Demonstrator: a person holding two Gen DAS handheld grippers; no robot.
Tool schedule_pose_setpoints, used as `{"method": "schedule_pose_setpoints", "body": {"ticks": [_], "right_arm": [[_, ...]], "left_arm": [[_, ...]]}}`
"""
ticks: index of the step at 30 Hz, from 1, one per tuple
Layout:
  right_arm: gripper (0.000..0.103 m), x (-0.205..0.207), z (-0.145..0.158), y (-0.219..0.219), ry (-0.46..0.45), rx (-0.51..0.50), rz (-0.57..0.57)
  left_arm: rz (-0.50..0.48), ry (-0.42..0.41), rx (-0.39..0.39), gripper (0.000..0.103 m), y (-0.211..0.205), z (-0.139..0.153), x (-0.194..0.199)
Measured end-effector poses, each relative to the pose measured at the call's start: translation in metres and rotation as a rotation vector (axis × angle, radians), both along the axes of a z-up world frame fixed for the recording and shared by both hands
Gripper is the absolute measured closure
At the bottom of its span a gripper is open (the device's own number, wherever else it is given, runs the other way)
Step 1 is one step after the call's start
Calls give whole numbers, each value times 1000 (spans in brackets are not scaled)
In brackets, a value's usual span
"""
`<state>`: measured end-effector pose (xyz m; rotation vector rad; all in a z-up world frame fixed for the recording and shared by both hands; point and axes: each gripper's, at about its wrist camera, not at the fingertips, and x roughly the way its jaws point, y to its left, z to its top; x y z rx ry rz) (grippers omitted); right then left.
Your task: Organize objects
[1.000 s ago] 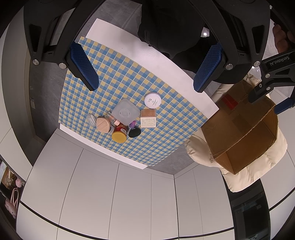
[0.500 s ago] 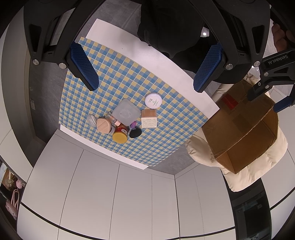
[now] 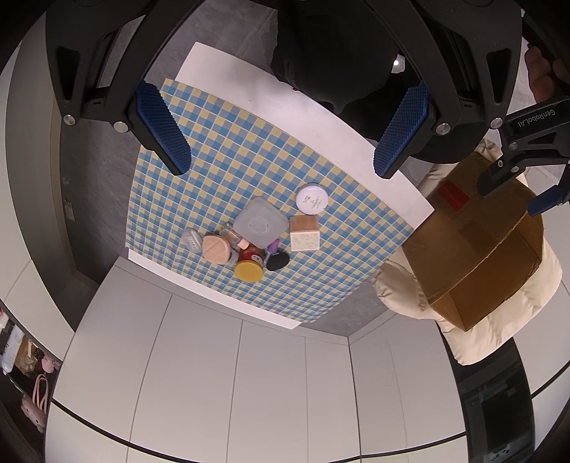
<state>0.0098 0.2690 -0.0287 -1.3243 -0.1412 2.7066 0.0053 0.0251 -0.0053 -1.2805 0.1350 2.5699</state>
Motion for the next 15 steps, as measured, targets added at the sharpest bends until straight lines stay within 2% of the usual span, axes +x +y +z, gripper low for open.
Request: {"method": "schedule_pose_setpoints", "body": {"ticks": [15], "right_arm": [[0, 15, 3, 33, 1, -5, -68]], "left_arm": [[-74, -4, -3, 1, 34, -3, 8]]}}
